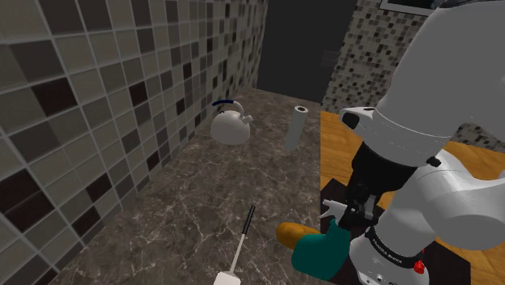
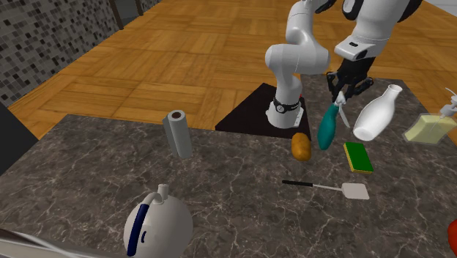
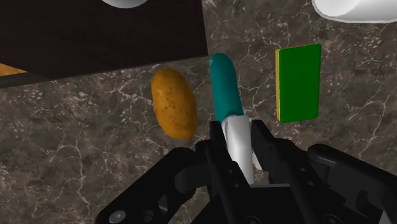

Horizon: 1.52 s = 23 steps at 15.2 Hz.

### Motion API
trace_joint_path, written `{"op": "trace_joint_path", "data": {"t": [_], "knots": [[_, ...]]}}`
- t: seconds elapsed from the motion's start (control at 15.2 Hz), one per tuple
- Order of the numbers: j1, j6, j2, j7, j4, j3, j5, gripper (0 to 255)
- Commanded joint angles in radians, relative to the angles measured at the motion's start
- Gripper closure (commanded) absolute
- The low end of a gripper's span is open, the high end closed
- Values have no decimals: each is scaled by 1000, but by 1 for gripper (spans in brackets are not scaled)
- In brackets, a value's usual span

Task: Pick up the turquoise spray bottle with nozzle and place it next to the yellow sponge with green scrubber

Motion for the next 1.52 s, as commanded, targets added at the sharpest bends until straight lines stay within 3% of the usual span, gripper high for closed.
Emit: {"op": "trace_joint_path", "data": {"t": [0.0,0.33,0.79,0.86,1.19,1.45], "knots": [[7,21,-5,0,-26,11,11,255],[22,80,-5,-2,-87,42,43,255],[22,80,-5,-2,-87,42,43,255],[22,80,-5,-2,-87,42,43,0],[22,80,-5,-2,-87,42,43,0],[-8,-33,3,1,37,-16,-16,0]]}}
